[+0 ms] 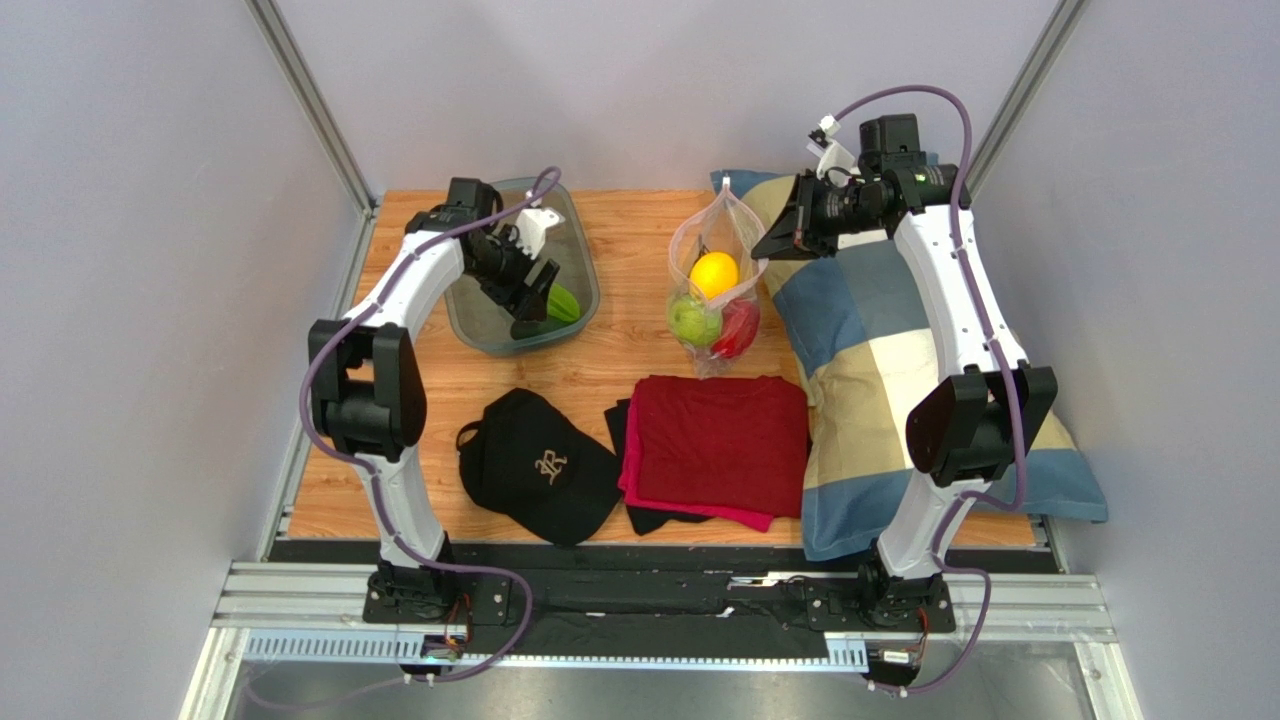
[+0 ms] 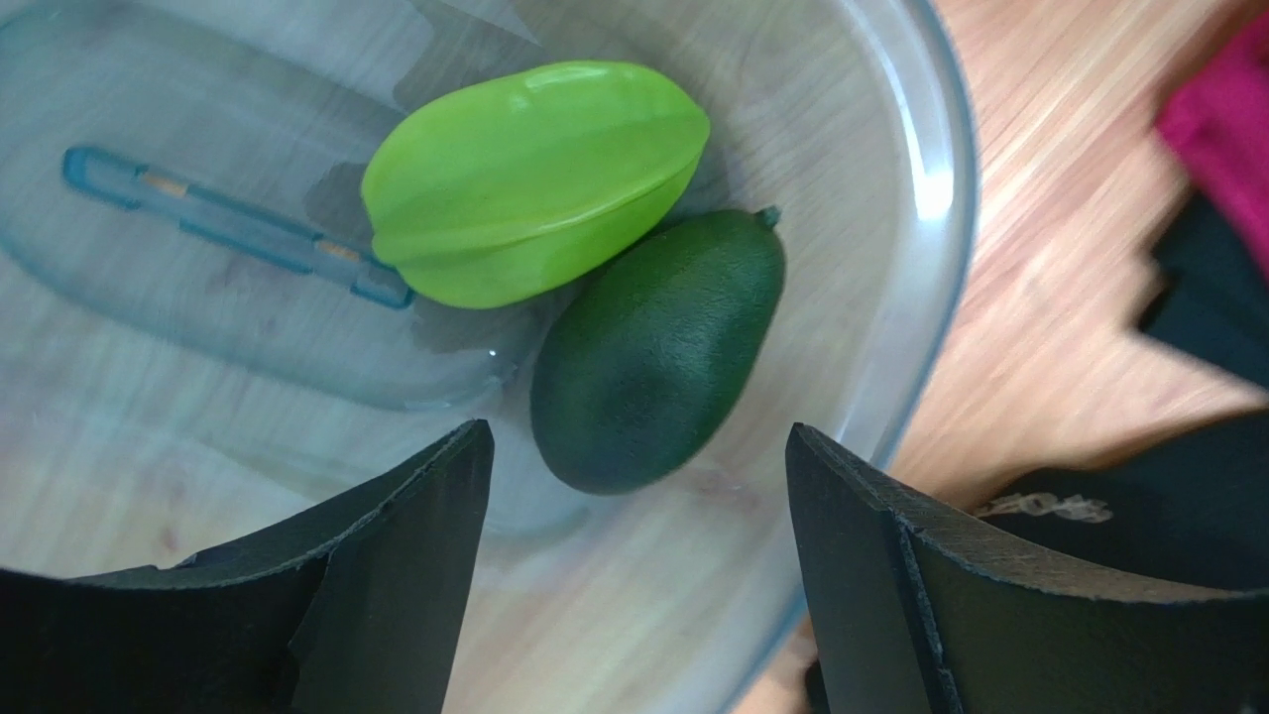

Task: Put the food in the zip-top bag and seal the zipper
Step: Pick up the fake fruit from the bin.

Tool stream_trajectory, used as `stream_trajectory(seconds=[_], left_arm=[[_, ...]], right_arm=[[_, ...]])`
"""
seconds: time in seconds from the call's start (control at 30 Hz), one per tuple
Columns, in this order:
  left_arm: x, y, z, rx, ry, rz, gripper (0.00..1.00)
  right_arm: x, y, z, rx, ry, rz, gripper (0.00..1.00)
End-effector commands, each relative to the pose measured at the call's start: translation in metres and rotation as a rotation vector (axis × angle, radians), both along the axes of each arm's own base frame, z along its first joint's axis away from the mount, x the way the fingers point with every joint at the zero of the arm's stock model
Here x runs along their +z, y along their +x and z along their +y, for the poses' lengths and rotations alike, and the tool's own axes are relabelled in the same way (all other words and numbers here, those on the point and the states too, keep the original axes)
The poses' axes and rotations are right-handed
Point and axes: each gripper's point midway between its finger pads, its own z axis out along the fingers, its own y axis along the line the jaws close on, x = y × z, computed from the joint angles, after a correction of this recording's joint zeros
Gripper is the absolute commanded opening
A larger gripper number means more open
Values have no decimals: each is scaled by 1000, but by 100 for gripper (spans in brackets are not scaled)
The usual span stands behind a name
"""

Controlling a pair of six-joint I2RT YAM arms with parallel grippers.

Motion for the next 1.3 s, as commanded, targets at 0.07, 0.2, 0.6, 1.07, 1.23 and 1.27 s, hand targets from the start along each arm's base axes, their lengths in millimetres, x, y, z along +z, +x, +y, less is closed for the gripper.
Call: stream_trajectory(seconds=[0.07, 0.2, 0.6, 1.07, 1.23, 1.27], left_arm=[[-6, 4, 0, -255, 41, -42, 79], [-27, 10, 3, -288, 67, -1, 77], [-42, 20, 6, -279, 82, 14, 58], [194, -4, -89, -191, -363, -267, 36], [266, -23, -165, -185, -538, -317, 37], [273, -33, -184, -210, -566, -317, 37]], right_arm=[[17, -1, 0, 8, 11, -69, 0], [17, 0, 0, 5, 11, -69, 0], [16, 2, 0, 6, 6, -72, 0], [14, 4, 5, 12, 13, -67, 0], [18, 3, 9, 25, 21, -74, 0], [19, 3, 9, 23, 21, -79, 0]])
